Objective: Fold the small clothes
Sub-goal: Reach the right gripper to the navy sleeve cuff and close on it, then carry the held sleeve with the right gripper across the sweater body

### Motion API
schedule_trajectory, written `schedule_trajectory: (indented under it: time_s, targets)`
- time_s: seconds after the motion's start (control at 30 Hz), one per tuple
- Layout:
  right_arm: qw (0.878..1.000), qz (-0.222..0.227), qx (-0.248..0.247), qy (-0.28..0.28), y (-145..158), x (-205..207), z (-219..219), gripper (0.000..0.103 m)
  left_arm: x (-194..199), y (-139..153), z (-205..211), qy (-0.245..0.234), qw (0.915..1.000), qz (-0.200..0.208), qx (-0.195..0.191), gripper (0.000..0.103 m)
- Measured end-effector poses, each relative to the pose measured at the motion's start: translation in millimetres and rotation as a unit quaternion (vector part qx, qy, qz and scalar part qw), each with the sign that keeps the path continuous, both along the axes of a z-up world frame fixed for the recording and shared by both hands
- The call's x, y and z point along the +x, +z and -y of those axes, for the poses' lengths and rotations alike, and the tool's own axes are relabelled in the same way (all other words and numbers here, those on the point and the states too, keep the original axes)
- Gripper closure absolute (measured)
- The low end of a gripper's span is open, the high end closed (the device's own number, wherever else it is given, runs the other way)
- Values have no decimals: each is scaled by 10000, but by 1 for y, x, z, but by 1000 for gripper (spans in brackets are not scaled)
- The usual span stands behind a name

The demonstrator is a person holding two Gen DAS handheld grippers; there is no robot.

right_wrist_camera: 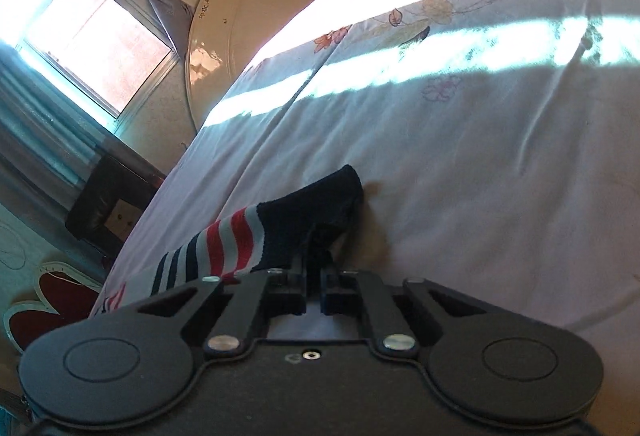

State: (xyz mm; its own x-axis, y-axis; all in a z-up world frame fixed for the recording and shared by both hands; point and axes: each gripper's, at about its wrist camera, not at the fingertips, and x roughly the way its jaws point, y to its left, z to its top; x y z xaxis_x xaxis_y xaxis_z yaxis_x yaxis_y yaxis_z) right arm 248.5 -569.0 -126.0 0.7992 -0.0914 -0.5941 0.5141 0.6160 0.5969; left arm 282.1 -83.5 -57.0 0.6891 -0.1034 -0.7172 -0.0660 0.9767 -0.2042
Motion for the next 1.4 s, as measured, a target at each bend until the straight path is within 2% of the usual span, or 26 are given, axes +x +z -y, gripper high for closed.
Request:
schedule_trajectory:
  time_s: [0.07, 0.1, 0.17, 0.37, 0.5, 0.63, 0.73, 0.87, 1.07, 1.17, 1.23, 1.3, 1.37, 1.4]
  targets:
    - [9987, 209, -457, -112, 18, 1, 4, 97, 0, 5, -6, -3, 9998, 77, 180, 0]
    - [9966, 153, -799, -116, 25, 7, 5, 97, 0, 6, -11, 14, 9996, 95, 266, 0]
    - [9976, -275, -634, -86, 14, 24, 10, 97, 2, 6, -25, 68, 9995, 54, 295, 0]
    - [9933, -284, -1121, 17, 27, 35, -10, 97, 6, -1, -68, 284, 9989, 91, 368, 0]
    - [9835, 25, -1756, 440, 56, 47, -53, 97, 15, -8, -94, 408, 9989, 134, 176, 0]
    - [9665, 463, -2158, 1310, 84, 72, -126, 97, 25, -13, -116, 375, 9991, 203, 24, 0]
    - [9535, 595, -2145, 2033, 86, 99, -197, 97, 27, -14, -138, 372, 9988, 306, -81, 0]
    - [9354, 642, -2076, 2788, 72, 126, -288, 97, 27, -13, -173, 542, 9979, 351, -103, 0]
    - [9115, 502, -1977, 3571, 42, 148, -400, 97, 32, -15, -218, 605, 9974, 329, -230, 0]
    - [9034, 313, -1994, 3784, 27, 154, -430, 95, 40, -17, -225, 522, 9975, 336, -349, 0]
    - [8990, 105, -2008, 3891, 16, 154, -440, 88, 46, -18, -225, 447, 9973, 379, -440, 0]
    - [8948, 242, -2189, 3885, 21, 139, -440, 80, 56, -15, -218, 309, 9969, 462, -559, 0]
    - [9010, 520, -2173, 3719, 32, 120, -428, 70, 72, -14, -203, 98, 9960, 503, -736, 0]
    - [9070, 628, -2115, 3588, 36, 110, -419, 70, 82, -14, -192, -22, 9944, 518, -917, 0]
